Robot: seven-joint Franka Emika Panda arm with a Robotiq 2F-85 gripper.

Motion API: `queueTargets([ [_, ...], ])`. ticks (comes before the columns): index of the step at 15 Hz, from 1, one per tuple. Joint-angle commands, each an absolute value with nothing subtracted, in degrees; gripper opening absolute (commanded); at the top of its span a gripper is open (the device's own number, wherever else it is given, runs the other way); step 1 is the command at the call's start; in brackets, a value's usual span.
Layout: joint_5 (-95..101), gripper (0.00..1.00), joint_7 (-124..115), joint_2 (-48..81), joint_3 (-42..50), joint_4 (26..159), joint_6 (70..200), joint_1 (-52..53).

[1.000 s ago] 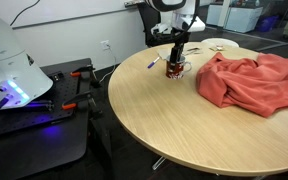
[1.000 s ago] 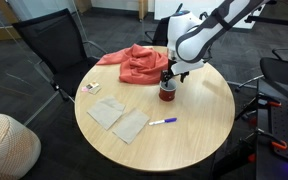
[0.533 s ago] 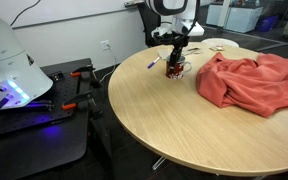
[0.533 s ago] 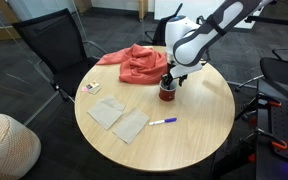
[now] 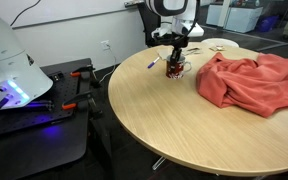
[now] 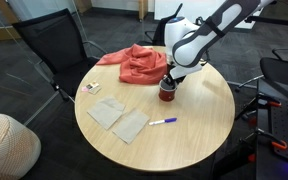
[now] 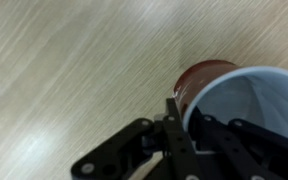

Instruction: Move the mug to the right

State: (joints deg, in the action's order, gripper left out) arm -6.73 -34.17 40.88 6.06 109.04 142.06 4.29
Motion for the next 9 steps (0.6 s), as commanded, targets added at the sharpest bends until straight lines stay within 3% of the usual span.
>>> queueTargets([
  [1, -6.5, 0.0, -35.0, 40.2, 7.3, 109.4, 140.6, 5.6],
  [9, -5.8, 0.02, -34.9, 32.2, 11.4, 115.5, 139.0, 4.1],
])
